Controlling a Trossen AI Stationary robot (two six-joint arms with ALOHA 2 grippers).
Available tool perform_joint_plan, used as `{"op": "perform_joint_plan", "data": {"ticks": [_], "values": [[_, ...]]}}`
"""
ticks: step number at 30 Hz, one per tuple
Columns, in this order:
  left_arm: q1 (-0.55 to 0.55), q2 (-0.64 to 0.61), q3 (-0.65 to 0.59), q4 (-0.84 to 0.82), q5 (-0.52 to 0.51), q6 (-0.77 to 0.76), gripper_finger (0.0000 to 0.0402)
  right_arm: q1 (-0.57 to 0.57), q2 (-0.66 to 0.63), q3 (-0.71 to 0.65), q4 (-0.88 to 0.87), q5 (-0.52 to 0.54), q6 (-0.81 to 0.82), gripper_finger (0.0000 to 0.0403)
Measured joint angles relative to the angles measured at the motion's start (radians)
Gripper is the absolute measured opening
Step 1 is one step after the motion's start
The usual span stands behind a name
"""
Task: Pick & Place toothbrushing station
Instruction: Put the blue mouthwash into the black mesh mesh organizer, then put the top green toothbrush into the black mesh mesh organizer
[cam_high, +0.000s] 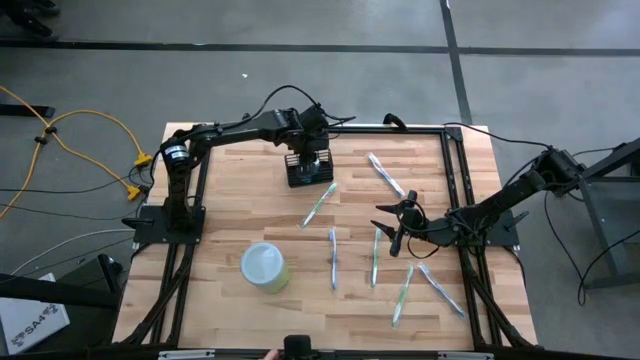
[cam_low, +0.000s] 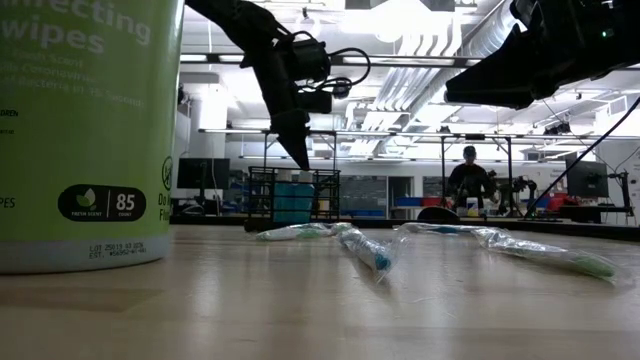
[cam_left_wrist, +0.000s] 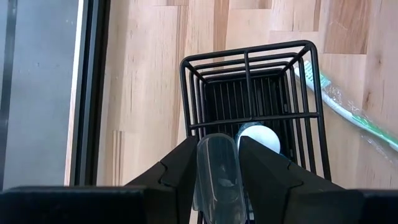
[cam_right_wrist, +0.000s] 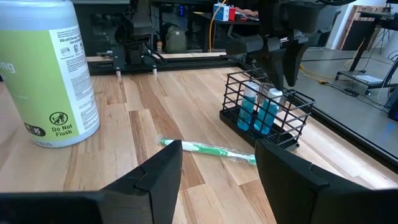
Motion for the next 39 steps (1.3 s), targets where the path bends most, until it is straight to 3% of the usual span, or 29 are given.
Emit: {"op": "perform_joint_plan", "data": {"ticks": [19,39], "values": [[-0.029,-0.026,-0.004,-0.023,-0.100,-0.031,0.0119,0.000,0.000,0.000,0.000,0.000,0.000,0.0195],[-0.042,-0.058,-0.002,-0.021,-0.100,-0.050,0.0119,0.000,0.000,0.000,0.000,0.000,0.000,0.0195]]}}
